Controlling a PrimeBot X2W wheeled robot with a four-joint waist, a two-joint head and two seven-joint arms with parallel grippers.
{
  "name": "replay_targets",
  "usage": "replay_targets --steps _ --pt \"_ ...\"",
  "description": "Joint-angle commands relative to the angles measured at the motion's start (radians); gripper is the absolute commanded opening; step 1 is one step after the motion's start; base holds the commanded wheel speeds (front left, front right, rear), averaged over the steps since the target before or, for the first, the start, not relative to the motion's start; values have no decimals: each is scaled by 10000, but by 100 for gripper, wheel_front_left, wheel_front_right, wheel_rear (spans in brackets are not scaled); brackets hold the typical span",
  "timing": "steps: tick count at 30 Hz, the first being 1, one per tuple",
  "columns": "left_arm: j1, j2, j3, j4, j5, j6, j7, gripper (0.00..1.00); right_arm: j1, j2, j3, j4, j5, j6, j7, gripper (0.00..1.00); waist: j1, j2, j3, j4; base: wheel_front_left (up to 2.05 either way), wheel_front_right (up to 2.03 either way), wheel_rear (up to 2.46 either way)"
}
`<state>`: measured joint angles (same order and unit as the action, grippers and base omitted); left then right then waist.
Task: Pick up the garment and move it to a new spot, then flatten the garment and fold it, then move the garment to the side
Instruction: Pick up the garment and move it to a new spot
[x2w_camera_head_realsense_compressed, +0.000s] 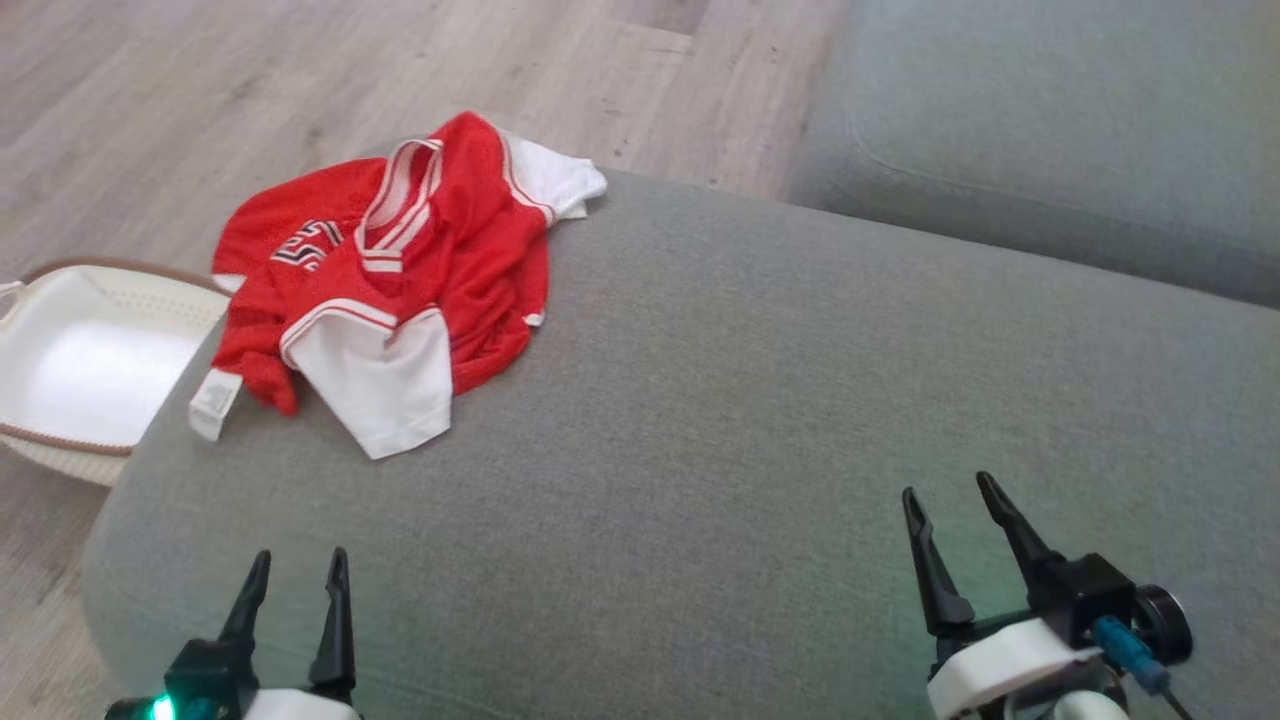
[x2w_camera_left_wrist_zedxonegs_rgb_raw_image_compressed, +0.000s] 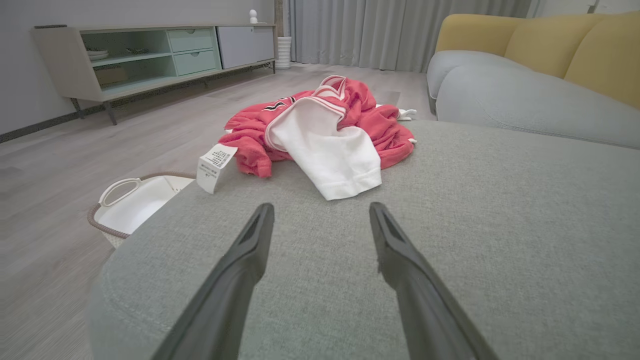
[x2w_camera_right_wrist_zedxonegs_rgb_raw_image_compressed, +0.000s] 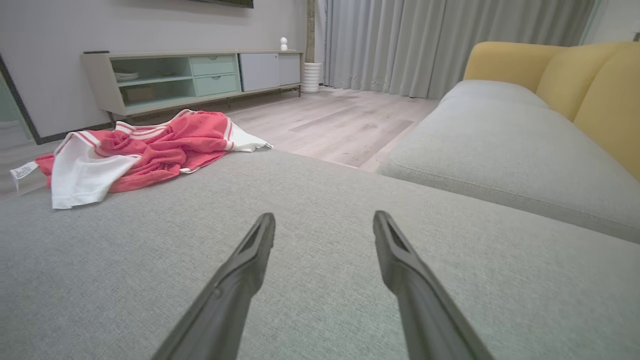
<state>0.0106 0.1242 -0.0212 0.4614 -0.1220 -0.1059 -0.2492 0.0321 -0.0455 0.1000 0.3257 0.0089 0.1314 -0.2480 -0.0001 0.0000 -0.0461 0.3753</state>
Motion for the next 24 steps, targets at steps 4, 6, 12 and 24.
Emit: replay_targets --steps 4,6,12,24 --pt "-632 193 487 -485 -116 -37 -126 100 -520 -50 478 -264 34 -7 -138 100 1 0 131 -145 0 0 0" --pt "-866 216 539 -565 -194 -40 -126 100 -560 -50 525 -311 16 -7 -138 100 1 0 294 -304 0 0 0" --pt "-2216 472 884 -726 -510 39 -38 100 -1032 -291 564 -558 -140 -7 -138 100 1 0 1412 -886 0 0 0" --pt "-5979 897 777 906 -409 533 1187 100 -1815 -1428 501 -1201 -158 -7 -138 100 1 0 3836 -1152 0 0 0"
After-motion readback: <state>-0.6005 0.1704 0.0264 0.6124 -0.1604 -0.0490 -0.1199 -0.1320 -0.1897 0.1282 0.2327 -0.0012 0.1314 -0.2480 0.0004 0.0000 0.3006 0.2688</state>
